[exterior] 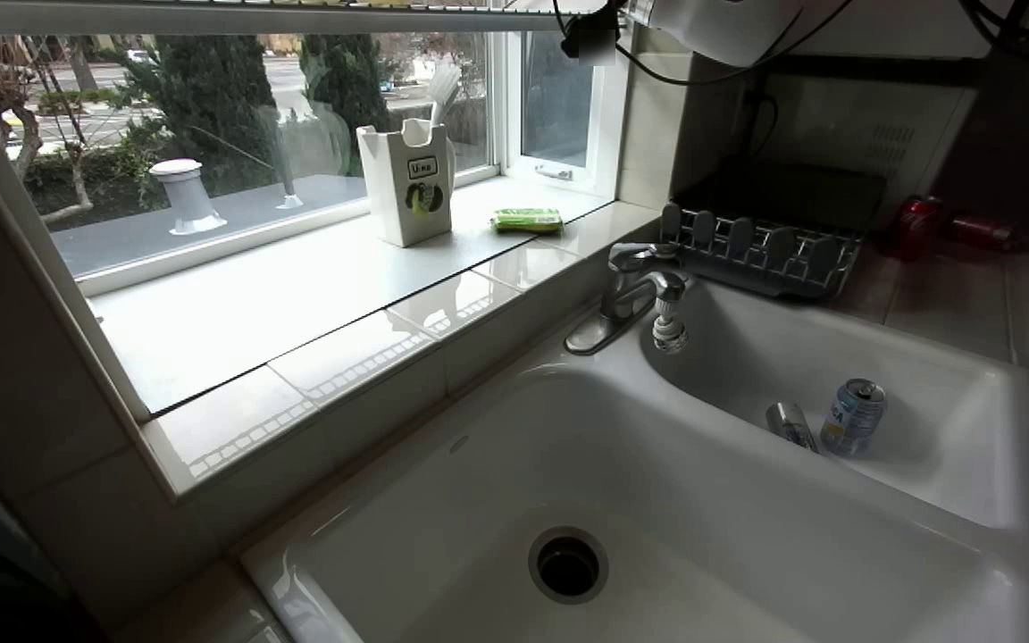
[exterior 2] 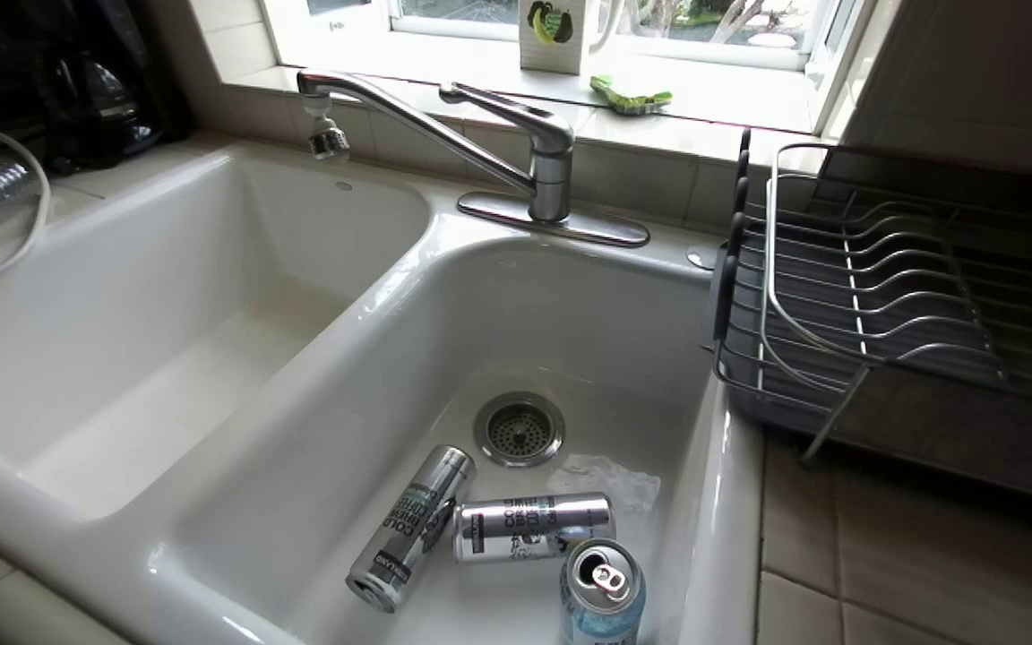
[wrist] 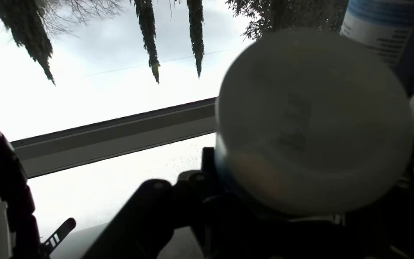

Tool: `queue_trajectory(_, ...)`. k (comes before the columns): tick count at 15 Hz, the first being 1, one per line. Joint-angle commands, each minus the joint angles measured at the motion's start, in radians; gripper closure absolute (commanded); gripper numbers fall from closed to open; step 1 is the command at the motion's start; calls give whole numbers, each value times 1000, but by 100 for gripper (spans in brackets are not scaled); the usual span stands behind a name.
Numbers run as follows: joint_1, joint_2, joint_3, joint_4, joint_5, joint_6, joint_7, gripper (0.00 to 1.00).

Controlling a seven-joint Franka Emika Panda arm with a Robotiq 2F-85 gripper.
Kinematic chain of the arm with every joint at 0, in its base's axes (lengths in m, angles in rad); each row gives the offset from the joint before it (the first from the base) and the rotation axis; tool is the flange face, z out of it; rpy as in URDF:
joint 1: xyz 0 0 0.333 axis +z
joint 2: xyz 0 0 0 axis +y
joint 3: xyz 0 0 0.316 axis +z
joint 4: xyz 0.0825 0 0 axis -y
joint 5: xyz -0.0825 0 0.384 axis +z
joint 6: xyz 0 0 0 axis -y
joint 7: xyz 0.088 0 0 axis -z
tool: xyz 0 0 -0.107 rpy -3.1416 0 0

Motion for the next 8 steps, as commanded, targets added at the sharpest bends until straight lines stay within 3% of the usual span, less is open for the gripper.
queue_trajectory(1,0,2,0,0,0,0,0,37)
queue_trajectory(3,0,5,0,0,0,0,0,37)
queue_trajectory(4,0,5,0,0,0,0,0,62)
queue_trajectory(8,13,37,0,10,-14,-67,-9,62)
